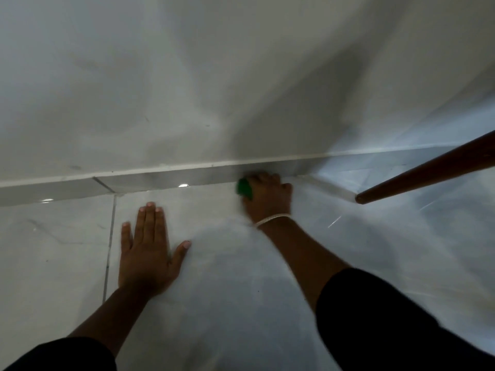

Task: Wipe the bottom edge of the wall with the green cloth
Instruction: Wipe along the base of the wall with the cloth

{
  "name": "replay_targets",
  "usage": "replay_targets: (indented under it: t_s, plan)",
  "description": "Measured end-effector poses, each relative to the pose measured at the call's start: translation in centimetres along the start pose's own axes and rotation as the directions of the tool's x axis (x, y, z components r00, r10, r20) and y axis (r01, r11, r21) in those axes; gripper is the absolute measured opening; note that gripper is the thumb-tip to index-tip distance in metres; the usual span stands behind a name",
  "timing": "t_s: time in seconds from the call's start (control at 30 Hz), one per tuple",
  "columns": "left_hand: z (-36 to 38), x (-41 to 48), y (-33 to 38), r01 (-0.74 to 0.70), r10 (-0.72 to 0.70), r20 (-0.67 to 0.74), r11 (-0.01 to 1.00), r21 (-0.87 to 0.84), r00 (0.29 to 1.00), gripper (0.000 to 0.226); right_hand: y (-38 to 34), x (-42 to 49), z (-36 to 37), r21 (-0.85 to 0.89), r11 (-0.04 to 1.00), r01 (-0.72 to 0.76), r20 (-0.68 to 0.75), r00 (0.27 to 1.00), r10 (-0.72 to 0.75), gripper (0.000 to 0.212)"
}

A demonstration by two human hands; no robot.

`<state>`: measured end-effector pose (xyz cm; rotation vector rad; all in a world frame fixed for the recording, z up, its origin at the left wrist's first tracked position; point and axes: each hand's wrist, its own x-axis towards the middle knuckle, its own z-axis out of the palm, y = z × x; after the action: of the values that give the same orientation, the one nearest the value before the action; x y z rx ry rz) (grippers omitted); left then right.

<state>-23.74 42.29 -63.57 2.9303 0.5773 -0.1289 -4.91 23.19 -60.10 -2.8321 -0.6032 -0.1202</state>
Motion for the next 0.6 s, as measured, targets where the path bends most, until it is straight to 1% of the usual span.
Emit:
replay_targets:
  t_s: [0.03, 0.1, 0.17, 0.27, 0.3, 0.33, 0.37, 0.43, 0.5, 0.53, 0.6]
  plan:
    - [0.0, 0.0, 0.0, -0.005, 0.005, -0.006, 1.000, -0.001, 1.000, 0.097, 2.7, 0.2, -0.6, -0.040, 0.998, -0.055, -0.002, 0.998, 0.055, 0.035]
    - [0.0, -0.1, 0.0, -0.013, 0.013, -0.008, 1.000, -0.007, 1.000, 0.097, 7.8, 0.5, -2.1, -0.152, 0.971, -0.184, 0.047, 0.980, 0.193, 0.036]
    - [-0.1, -0.1, 0.1, -0.015, 0.015, -0.008, 1.000, 0.002, 1.000, 0.097, 10.6, 0.8, -3.0, -0.208, 0.927, -0.311, 0.029, 0.946, 0.324, 0.037]
    - [-0.1, 0.0, 0.2, -0.022, 0.022, -0.011, 1.000, 0.008, 1.000, 0.096, 9.1, 1.0, -2.1, -0.095, 0.854, -0.511, -0.019, 0.859, 0.512, 0.040]
    - [0.0, 0.0, 0.2, -0.027, 0.027, -0.012, 1.000, 0.007, 1.000, 0.096, 7.6, 0.8, -1.4, -0.061, 0.837, -0.543, -0.029, 0.840, 0.542, 0.042]
    - [0.0, 0.0, 0.2, -0.030, 0.030, -0.010, 1.000, 0.008, 0.999, 0.096, 5.8, 0.3, -0.7, -0.033, 0.847, -0.530, -0.047, 0.848, 0.529, 0.045]
    - [0.0, 0.1, 0.2, -0.032, 0.032, -0.007, 0.999, 0.005, 0.999, 0.095, 3.5, -0.3, 0.0, 0.002, 0.873, -0.488, -0.071, 0.871, 0.487, 0.048]
    - [0.0, 0.1, 0.1, -0.033, 0.033, -0.006, 0.999, 0.002, 0.999, 0.095, -2.0, -2.0, 1.3, 0.111, 0.927, -0.359, -0.104, 0.923, 0.370, 0.054]
    - [0.1, 0.1, -0.1, -0.031, 0.031, -0.003, 0.999, 0.017, 1.000, 0.095, -7.6, -3.4, 2.2, 0.184, 0.961, -0.204, -0.079, 0.972, 0.221, 0.059]
    - [0.2, 0.2, -0.1, -0.028, 0.028, 0.000, 0.999, 0.022, 1.000, 0.096, -9.6, -3.8, 2.5, 0.197, 0.970, -0.142, -0.045, 0.987, 0.154, 0.059]
    - [0.2, 0.3, -0.2, -0.020, 0.020, 0.003, 1.000, 0.017, 1.000, 0.097, -10.4, -3.7, 2.8, 0.168, 0.984, -0.051, 0.010, 0.999, 0.050, 0.057]
